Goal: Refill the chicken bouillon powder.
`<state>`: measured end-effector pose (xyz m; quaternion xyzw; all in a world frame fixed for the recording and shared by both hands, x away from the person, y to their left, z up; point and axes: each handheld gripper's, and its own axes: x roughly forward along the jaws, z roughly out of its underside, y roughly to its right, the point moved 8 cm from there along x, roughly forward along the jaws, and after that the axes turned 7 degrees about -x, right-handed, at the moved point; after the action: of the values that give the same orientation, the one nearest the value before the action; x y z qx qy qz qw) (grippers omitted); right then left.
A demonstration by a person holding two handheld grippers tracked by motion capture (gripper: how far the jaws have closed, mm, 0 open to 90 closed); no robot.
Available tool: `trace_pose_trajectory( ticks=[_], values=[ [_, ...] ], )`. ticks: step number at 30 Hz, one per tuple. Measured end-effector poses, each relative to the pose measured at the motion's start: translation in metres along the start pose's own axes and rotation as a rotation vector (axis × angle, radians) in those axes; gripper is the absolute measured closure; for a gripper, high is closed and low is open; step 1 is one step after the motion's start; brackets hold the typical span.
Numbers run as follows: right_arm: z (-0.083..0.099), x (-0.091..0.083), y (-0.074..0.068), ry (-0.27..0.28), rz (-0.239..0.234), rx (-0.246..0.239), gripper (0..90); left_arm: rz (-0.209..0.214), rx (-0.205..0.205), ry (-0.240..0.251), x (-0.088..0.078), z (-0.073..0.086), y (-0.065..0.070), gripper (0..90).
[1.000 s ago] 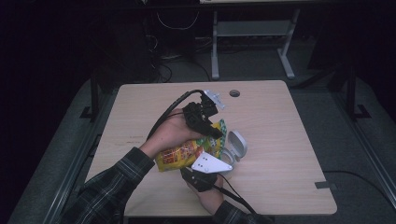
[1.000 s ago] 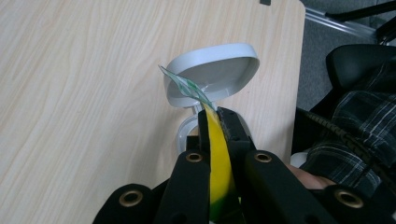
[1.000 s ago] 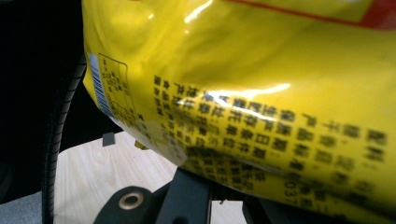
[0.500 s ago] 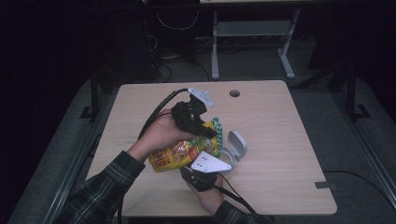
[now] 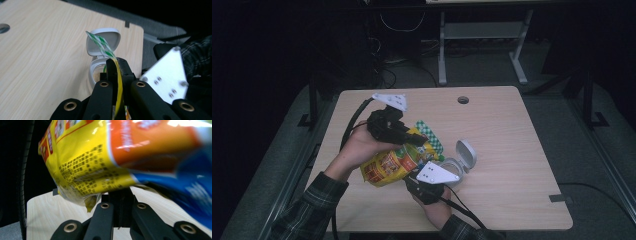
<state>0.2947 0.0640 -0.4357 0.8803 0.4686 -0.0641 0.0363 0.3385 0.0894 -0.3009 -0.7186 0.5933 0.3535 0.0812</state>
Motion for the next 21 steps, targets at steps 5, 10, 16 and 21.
trace_pose_trajectory(
  ticks=[5,10,16,21],
  values=[
    [0.000,0.000,0.002,-0.005,0.009,-0.005,89.9,0.027,-0.014,0.077,-0.019,0.011,-0.003,90.0],
    [0.000,-0.001,0.004,-0.004,0.018,-0.007,89.9,0.000,-0.031,0.159,-0.034,0.022,-0.011,90.0],
    [-0.007,-0.007,0.008,-0.023,0.024,-0.026,89.8,-0.065,-0.074,0.245,-0.045,0.041,-0.029,90.0],
    [-0.012,-0.012,0.009,-0.065,-0.002,-0.014,89.8,-0.102,-0.107,0.315,-0.051,0.055,-0.043,90.0]
  ],
)
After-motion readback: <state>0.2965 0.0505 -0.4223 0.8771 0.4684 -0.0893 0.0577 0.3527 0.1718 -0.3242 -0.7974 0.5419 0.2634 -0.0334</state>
